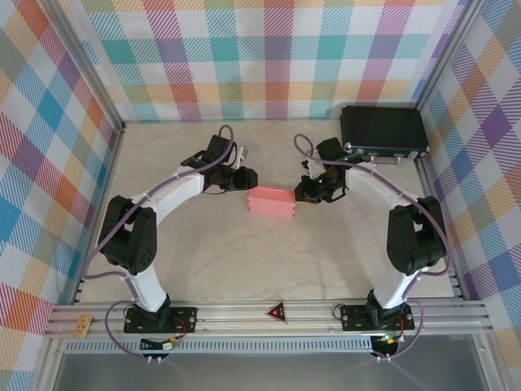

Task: Fold the paper box

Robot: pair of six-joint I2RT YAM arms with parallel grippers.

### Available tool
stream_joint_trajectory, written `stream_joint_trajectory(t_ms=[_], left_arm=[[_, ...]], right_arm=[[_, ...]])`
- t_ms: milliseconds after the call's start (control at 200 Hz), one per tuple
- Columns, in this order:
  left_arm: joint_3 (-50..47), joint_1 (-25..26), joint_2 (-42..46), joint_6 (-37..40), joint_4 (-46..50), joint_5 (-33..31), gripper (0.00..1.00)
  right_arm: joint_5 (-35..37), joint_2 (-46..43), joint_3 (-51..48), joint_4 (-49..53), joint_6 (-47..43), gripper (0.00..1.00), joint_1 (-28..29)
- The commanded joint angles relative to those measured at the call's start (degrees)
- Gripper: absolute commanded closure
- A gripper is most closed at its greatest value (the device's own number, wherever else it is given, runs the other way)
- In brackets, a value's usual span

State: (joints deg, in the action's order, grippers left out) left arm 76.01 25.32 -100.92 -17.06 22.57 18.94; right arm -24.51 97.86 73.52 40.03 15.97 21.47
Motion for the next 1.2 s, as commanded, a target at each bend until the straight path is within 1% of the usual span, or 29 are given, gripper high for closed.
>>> stream_joint_trajectory(t_ms=[0,125,290,525,645,710,905,985,1065,1195], left_arm=[[-1.01,-0.54,-0.26,1.14,3.17,-0.16,0.62],[-1.88,-0.55,-0.50,1.46,3.55,-0.76,0.62],[-2.14,-0.54,-0.50,1.37,3.60,-1.34,0.62],[-1.71,-0.54,-1.19,1.20,3.60,-1.91,0.61],[-1.80,-0.54,-1.24,1.23,3.61,-1.98,0.61],[-1.84,-0.54,-1.28,1.19,3.61,-1.98,0.61],[-2.04,-0.54,-1.07,1.22,3.66,-1.98,0.61],[-2.34,-0.54,-0.90,1.27,3.44,-1.85,0.60],[-2.66,-0.54,-0.64,1.33,3.15,-1.63,0.60],[-3.69,-0.54,-0.15,1.65,2.23,-1.58,0.60]], right_arm=[[0.13,0.62,0.84,1.73,-0.43,0.87,0.40],[0.04,0.32,0.59,1.63,-0.48,0.84,0.39],[-0.32,-1.04,-0.17,0.93,-0.92,0.75,0.41],[-1.99,-3.56,-2.04,-1.85,-0.85,0.58,0.40],[-1.95,-5.74,-3.34,-4.44,-0.29,0.51,0.41],[-2.52,-7.12,-4.16,-6.56,0.23,0.50,0.41],[-1.38,-8.01,-4.65,-11.15,4.30,0.49,0.24],[-0.31,-6.51,-3.55,-11.45,6.17,0.52,0.23],[0.60,-4.64,-2.44,-11.11,7.96,0.57,0.28],[1.58,-2.74,-2.39,-11.36,9.73,0.61,0.23]])
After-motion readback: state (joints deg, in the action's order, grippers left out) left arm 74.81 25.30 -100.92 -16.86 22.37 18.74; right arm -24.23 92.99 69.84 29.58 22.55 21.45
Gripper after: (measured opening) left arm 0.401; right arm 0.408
